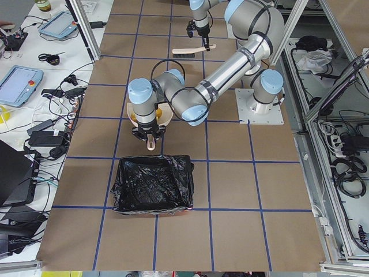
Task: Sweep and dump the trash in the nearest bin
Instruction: 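Lift the dustpan over the black bin and tip it with the left gripper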
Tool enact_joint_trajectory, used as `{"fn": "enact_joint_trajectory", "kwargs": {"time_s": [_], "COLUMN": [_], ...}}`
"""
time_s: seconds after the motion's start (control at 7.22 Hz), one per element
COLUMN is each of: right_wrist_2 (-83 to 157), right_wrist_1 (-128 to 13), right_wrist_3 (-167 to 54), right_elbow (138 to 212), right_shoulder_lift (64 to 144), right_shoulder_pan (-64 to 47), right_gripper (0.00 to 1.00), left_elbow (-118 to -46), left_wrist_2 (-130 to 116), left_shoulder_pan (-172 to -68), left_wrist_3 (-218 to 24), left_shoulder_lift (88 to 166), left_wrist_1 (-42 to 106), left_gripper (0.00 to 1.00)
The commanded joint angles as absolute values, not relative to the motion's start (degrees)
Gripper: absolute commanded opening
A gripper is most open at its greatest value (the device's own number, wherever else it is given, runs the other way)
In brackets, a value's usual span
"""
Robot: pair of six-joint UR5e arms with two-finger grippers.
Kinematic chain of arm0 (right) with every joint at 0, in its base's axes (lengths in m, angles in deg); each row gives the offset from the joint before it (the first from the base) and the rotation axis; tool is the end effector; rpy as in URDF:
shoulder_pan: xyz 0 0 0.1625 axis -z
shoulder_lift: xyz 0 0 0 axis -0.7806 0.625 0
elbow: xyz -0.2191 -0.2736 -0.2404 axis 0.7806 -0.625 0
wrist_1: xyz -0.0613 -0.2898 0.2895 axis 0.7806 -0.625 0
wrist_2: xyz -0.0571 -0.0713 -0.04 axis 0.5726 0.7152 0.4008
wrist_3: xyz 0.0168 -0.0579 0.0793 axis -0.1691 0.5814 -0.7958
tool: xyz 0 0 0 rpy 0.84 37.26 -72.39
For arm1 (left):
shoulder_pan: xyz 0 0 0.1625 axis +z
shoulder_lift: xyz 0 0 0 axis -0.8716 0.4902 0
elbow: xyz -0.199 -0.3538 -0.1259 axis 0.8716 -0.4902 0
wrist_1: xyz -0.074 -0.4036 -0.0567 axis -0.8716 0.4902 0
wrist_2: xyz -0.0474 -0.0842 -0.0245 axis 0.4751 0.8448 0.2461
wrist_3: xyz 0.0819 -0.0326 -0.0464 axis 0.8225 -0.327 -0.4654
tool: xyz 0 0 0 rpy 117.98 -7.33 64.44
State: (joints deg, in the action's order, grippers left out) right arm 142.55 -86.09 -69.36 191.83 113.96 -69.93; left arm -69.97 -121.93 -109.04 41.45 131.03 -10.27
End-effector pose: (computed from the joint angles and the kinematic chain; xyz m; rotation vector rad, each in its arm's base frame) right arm 0.3775 -0.3393 0.2610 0.0318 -3.0880 -0.4664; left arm 0.3426 -0.5781 0.3720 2.0135 2.3208 0.0739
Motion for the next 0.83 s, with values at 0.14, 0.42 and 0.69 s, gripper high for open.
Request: {"fn": "enact_joint_trajectory", "kwargs": {"time_s": [0.14, 0.42, 0.69], "right_wrist_2": [141.96, 141.95, 141.95], "right_wrist_1": [-86.76, -87.21, -87.29], "right_wrist_3": [-68.73, -68.90, -69.42], "right_elbow": [193.74, 193.82, 194.09], "right_shoulder_lift": [113.90, 113.73, 113.64], "right_shoulder_pan": [-69.62, -69.71, -69.71], "right_gripper": [0.00, 0.00, 0.00], "left_elbow": [-62.03, -57.03, -49.22], "left_wrist_2": [-118.96, -119.13, -119.22], "left_shoulder_pan": [-98.22, -95.02, -91.69], "left_wrist_3": [42.93, 44.15, 47.05], "left_shoulder_lift": [132.36, 134.38, 139.46], "left_wrist_1": [-7.17, -7.25, -7.34], "left_gripper": [0.00, 0.00, 0.00]}}
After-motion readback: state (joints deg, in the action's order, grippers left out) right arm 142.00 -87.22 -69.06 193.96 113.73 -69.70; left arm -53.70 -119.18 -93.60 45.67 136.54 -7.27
